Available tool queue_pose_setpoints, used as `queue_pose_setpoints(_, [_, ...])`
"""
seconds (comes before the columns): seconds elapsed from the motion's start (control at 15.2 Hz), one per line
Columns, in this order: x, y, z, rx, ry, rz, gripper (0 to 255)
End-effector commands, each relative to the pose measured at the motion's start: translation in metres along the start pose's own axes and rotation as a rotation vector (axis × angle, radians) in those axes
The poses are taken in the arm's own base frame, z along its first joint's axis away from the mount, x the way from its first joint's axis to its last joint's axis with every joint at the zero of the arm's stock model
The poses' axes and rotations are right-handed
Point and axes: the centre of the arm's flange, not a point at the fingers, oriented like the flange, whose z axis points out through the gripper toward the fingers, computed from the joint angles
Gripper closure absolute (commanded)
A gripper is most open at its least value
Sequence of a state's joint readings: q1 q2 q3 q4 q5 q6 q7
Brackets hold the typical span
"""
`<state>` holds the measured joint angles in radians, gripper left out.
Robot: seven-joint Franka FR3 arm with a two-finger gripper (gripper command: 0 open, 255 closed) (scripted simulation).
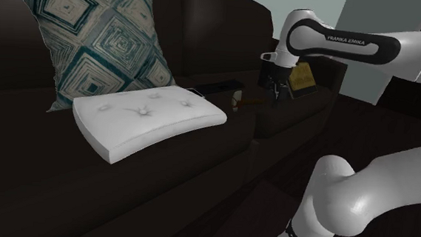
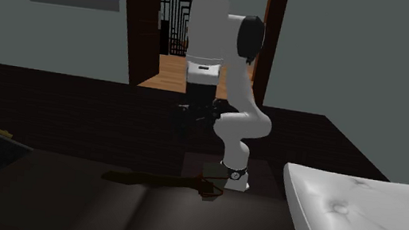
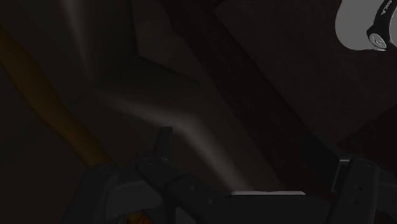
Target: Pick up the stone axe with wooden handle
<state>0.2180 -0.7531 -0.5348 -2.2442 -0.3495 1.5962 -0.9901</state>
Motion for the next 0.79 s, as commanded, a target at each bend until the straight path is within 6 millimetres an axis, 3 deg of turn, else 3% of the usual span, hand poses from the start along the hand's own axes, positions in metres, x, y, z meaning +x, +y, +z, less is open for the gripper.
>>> queue_pose_setpoints(0.0, [-0.006, 0.030, 0.003, 0.007, 0.020, -0.125, 0])
queue_pose_setpoints(0.26, [-0.005, 0.086, 0.009, 0.025, 0.063, -0.354, 0])
queue_pose_setpoints(0.53, [0.009, 0.141, 0.015, 0.043, 0.107, -0.584, 0])
queue_pose_setpoints(0.59, [0.012, 0.150, 0.016, 0.046, 0.114, -0.625, 0])
queue_pose_setpoints(0.73, [0.012, 0.150, 0.027, 0.046, 0.114, -0.625, 0])
